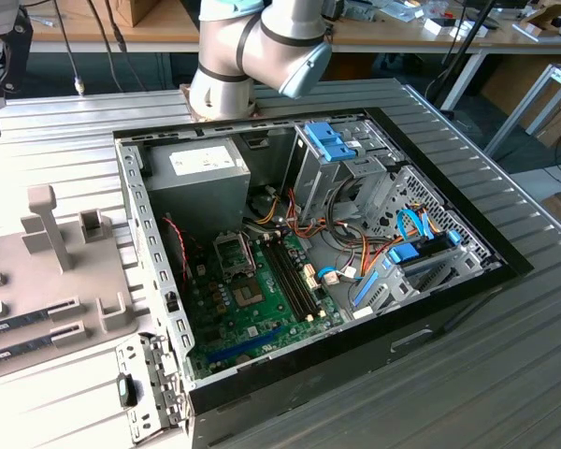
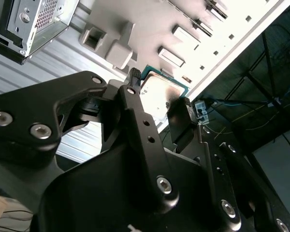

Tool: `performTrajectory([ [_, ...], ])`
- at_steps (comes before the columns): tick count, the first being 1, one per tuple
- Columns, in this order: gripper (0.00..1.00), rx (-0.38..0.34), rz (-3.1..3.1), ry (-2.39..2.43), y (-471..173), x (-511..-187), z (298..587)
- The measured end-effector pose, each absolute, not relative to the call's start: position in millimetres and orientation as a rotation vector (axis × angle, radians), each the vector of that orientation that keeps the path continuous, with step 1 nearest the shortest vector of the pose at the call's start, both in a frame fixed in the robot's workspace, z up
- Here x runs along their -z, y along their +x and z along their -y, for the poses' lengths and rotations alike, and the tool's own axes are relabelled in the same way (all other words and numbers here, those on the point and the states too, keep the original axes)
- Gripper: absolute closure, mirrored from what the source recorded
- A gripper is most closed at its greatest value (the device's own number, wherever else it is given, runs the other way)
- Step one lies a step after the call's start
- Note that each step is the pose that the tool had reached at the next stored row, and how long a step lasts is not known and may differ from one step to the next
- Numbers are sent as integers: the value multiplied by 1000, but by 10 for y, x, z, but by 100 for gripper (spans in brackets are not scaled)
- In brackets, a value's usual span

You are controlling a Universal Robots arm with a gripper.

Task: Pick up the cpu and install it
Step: 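Pick up the cpu and move it towards the insertion slot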

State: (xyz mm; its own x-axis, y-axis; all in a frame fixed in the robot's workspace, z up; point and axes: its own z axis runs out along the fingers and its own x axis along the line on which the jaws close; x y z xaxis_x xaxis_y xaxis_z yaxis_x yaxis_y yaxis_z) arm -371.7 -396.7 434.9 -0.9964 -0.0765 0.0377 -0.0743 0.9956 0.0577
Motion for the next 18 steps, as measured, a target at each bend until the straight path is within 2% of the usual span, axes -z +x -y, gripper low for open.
performTrajectory([
  [18, 53, 87, 3098, 117, -3505, -4286, 3968],
])
